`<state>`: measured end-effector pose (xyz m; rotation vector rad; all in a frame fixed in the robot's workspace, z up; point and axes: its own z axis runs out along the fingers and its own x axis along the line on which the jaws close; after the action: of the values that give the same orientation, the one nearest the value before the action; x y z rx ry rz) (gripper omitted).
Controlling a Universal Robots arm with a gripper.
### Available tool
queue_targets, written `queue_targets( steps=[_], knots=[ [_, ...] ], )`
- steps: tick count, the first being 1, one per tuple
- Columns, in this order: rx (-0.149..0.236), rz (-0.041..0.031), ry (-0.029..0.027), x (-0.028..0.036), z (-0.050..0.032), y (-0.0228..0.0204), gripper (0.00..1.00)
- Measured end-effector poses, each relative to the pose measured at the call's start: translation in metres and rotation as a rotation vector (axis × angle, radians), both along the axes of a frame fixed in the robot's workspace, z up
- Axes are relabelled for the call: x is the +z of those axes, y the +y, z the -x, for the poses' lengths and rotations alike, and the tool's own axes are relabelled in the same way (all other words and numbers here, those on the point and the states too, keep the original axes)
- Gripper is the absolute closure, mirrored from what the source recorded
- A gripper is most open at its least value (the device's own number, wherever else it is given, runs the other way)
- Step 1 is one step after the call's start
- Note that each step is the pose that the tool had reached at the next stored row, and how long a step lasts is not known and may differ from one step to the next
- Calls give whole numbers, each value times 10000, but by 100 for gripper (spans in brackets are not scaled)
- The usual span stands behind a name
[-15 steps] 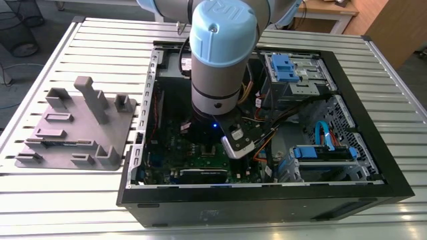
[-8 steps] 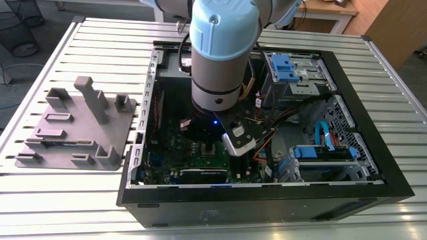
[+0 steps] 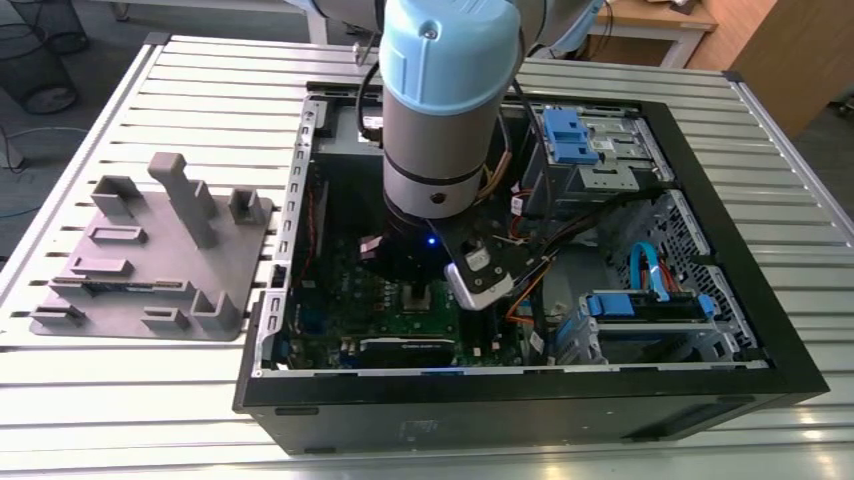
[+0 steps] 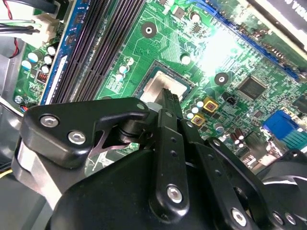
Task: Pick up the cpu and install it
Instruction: 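Place the cpu into insertion slot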
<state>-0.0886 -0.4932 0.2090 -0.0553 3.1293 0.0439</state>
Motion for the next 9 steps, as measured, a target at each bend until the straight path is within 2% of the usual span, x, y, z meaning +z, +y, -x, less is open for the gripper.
queue_targets(
  steps=[5, 9],
  knots=[
    [-1, -2, -1, 71, 0, 0, 89],
    [-1, -2, -1, 84, 0, 0, 89]
  ],
)
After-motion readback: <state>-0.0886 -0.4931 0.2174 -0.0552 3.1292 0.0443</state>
